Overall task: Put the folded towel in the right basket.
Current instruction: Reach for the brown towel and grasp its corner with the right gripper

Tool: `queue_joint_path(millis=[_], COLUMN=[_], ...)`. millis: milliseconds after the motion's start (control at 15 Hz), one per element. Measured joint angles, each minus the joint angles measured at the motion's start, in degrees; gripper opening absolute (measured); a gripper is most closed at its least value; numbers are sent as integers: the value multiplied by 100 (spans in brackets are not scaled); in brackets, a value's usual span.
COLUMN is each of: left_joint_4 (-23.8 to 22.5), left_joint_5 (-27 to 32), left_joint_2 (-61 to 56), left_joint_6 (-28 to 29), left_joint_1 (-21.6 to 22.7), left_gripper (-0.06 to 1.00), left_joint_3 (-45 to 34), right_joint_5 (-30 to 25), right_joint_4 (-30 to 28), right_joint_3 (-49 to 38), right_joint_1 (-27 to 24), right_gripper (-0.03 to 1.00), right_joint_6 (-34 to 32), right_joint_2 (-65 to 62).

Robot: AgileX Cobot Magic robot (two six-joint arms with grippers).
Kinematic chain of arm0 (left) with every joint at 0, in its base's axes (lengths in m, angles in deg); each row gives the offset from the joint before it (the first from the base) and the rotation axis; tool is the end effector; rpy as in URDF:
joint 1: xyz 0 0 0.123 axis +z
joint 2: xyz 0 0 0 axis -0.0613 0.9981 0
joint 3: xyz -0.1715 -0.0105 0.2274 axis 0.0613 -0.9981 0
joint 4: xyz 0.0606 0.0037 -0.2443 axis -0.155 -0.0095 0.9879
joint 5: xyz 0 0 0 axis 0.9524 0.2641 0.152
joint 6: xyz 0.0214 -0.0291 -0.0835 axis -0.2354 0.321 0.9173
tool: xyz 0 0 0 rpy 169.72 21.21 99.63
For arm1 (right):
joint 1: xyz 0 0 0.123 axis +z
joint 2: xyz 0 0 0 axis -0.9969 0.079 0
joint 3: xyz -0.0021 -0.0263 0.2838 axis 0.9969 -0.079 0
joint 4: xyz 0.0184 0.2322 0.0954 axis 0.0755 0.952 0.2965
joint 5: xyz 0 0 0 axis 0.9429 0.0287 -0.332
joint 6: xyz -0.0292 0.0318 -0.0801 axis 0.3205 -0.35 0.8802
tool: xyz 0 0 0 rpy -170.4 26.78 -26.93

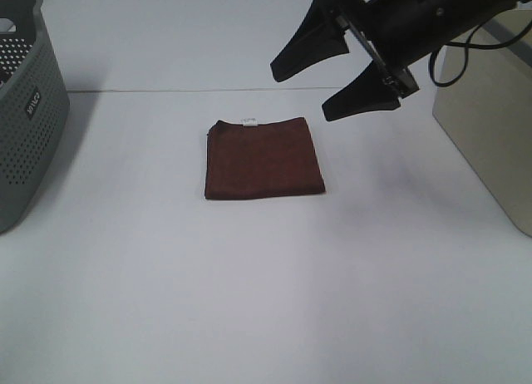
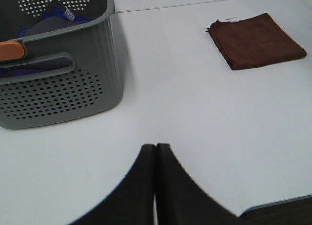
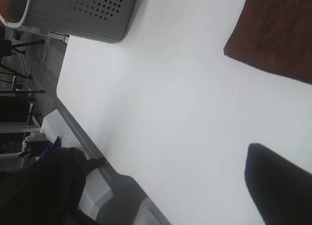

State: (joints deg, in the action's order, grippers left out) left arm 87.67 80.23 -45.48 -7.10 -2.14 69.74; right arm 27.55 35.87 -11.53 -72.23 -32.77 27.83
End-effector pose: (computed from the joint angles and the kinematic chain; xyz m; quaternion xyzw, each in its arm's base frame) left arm -0.0061 -0.0132 0.2798 0.0619 0.8432 -0.0332 0.5331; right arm 0.3509 0.1497 0.2546 -0.1300 0.8947 0.4091 0.1236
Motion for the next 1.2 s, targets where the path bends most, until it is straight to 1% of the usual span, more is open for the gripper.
queue_joint_path(millis=[200,467,667,933,1200], left_joint_4=[0,0,0,0,0], left_joint_5=[0,0,0,0,0], left_joint_2=[0,0,0,0,0], left_joint_6=[0,0,0,0,0], left_joint_1=[0,0,0,0,0], left_gripper=[0,0,0,0,0], left_joint_3=[0,0,0,0,0], right_joint_5=[309,367,573,785,1123], right_joint_4=[-11,-23,-143,-493,-1049], right_joint_3=[413,1054,1473,1730,1828], right_joint_1=[11,11,11,11,11], right_gripper=[91,89,87,84,82], right_joint_6=[-17,-17,-17,-23,-195], right_joint_2=[647,1621,2246,2630,2722])
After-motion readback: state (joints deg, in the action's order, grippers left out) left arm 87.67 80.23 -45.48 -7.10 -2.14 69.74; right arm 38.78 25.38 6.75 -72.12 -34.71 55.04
